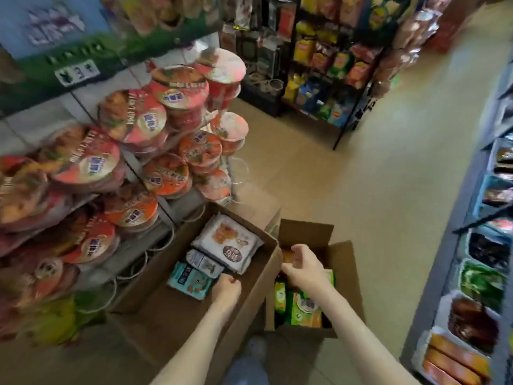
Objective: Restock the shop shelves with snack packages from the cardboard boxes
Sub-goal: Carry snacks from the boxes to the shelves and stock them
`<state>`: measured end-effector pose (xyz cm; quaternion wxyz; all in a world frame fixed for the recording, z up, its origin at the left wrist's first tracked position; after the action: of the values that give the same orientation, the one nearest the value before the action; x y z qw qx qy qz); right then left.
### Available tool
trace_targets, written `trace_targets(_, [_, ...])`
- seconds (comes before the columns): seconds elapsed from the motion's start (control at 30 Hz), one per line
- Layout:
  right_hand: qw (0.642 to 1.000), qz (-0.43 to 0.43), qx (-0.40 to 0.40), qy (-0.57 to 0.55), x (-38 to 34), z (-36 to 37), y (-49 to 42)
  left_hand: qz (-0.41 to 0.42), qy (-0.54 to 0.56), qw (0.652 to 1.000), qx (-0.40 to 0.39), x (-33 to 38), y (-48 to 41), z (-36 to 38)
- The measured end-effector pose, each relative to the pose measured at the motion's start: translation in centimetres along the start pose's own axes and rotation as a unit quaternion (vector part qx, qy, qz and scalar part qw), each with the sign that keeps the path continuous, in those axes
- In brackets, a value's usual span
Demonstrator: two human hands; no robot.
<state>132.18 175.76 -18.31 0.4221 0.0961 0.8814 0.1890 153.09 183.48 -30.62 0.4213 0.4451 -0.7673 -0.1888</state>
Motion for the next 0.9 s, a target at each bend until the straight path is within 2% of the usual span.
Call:
trace_targets(0.13, [0.996, 0.000, -0.074, 0.042, -0.5, 9.5, -4.4, -0.090, -0.010, 0.995, 0.053, -5.5, -6.9, -3.9])
trace_targets(0.27, [0.989, -0.005, -0.131, 0.072, 1.6, 17.5, -7.0, -0.108, 0.054, 0.989, 0.079, -8.2, -10.9, -5.4])
trace_targets(0.4, [0.981, -0.010, -0.159, 0.115, 4.9, 22.8, -8.0, -0.142, 0.078, 0.984, 0.070, -9.5, -13.9, -4.7])
trace_targets(0.5, [0.974, 0.002, -0.188, 0.123, 7.1, 26.0, -8.2, -0.187, 0.087, 0.976, 0.069, -10.4, -16.4, -2.8])
trace_targets(0.6, [0.974, 0.017, -0.192, 0.117, 8.5, 27.8, -9.0, -0.209, 0.113, 0.966, 0.101, -9.8, -18.2, -1.2])
trace_targets(0.77, [0.978, 0.016, -0.182, 0.100, 9.3, 29.1, -10.8, -0.205, 0.069, 0.969, 0.116, -8.6, -21.2, 2.0])
trace_targets(0.9, [0.980, 0.001, -0.176, 0.091, 9.7, 29.7, -12.1, -0.215, 0.083, 0.962, 0.146, -8.2, -22.2, 3.0])
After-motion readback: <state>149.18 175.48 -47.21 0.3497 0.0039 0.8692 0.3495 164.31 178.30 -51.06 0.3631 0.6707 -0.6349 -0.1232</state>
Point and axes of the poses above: each hand's wrist, its own y-axis away from the middle knuckle, its own z-axis out of the palm, x = y × z, the point moved 9 cm from there along -y, towards the middle knuckle, and after that the axes turned 9 degrees about x, right-handed, at the moved point
